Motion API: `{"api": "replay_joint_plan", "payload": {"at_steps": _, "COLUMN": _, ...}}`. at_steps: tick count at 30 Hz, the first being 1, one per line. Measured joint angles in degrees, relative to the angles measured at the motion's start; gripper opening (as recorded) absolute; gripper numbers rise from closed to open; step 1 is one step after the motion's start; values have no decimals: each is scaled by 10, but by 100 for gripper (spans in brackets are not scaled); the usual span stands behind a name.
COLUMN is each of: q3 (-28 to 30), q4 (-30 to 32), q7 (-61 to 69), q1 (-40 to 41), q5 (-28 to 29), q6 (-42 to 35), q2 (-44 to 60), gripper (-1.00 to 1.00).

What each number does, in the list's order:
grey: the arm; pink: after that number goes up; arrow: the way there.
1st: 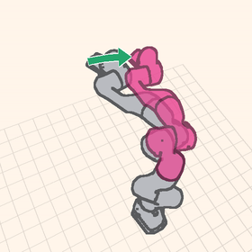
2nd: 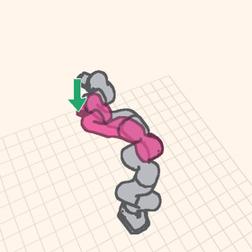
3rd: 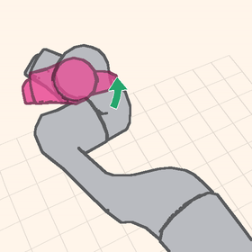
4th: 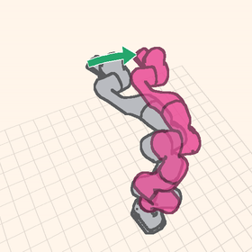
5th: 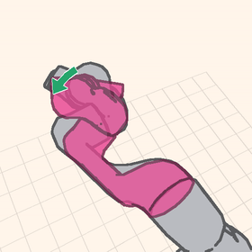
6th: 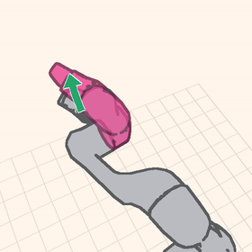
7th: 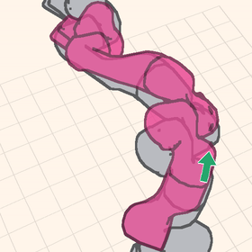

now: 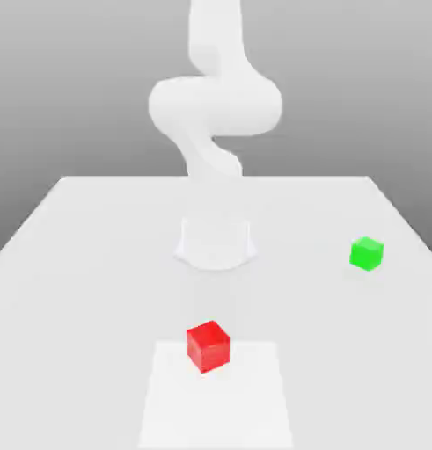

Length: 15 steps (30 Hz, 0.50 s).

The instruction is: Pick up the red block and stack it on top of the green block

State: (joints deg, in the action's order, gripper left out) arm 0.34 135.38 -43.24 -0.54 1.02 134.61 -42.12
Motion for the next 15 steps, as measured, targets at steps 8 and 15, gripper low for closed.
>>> {"api": "replay_joint_plan", "payload": {"at_steps": 8, "q3": 30, "q4": 134, "q7": 103, "q1": -21, "q5": 32, "q6": 108, "q2": 144, "gripper": 0}}
{"api": "replay_joint_plan", "payload": {"at_steps": 15, "q3": 67, "q4": 261, "q7": 225, "q1": -41, "q5": 34, "q6": 212, "q2": 284, "gripper": 0}}
